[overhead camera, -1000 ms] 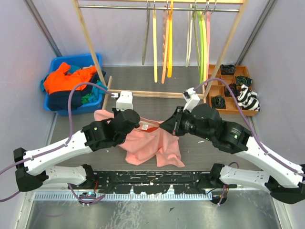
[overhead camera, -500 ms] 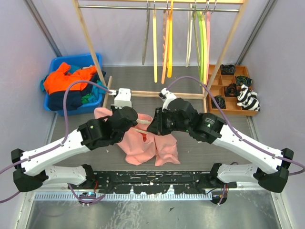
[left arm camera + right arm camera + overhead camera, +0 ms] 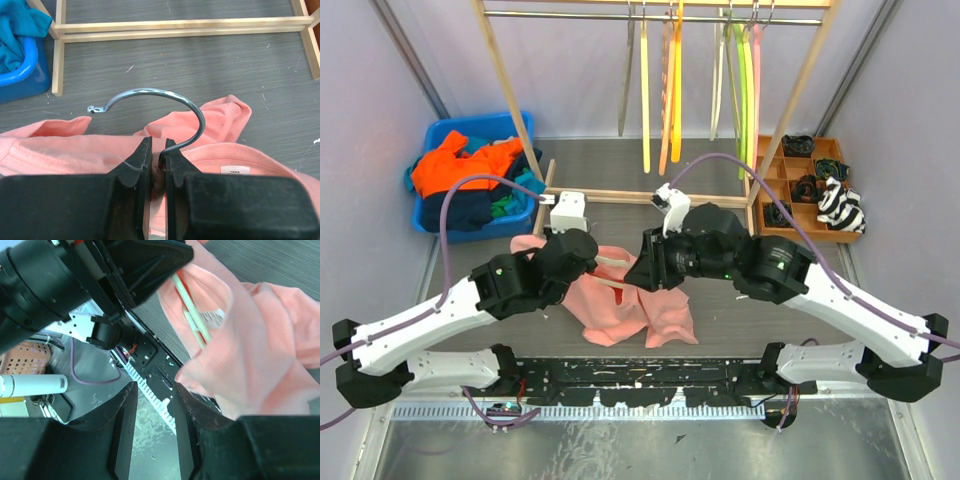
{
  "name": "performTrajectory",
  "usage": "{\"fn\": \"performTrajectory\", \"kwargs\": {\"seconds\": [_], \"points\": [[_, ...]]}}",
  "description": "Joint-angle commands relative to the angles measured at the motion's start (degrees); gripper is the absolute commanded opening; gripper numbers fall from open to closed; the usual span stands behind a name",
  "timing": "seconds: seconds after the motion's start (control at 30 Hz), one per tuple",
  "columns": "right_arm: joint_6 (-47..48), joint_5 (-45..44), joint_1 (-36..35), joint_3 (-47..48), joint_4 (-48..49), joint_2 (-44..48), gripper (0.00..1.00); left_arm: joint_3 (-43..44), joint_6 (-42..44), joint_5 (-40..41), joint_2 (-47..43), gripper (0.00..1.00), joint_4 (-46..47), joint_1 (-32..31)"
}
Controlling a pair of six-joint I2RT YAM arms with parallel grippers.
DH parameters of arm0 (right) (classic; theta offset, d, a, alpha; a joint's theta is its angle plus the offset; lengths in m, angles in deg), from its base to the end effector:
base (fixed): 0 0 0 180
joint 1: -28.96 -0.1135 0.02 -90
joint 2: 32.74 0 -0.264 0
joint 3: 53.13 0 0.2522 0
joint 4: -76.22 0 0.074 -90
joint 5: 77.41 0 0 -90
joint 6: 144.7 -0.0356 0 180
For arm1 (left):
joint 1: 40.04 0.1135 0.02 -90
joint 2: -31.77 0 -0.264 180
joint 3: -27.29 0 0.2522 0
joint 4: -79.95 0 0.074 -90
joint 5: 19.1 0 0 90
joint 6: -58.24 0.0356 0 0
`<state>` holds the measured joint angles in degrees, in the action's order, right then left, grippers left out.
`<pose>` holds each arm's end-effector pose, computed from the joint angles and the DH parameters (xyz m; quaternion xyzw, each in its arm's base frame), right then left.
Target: Place the t-shirt on the hanger
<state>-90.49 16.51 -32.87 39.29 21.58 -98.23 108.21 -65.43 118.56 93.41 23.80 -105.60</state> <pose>0.1075 0.2059 0.4170 -0.2099 0.8294 0.4083 0.3184 0.1113 -0.1812 0.3703 0.0510 0.8363 -0.0775 0.5403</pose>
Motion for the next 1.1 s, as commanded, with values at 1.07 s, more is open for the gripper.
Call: {"fn": "performTrajectory", "kwargs": {"seconds": [1.07], "points": [[18.7, -0.4, -1.7, -5.8, 3.1, 1.4, 0.61, 2.3, 1.6, -7.1, -2.4, 0.0, -2.1, 0.1]]}}
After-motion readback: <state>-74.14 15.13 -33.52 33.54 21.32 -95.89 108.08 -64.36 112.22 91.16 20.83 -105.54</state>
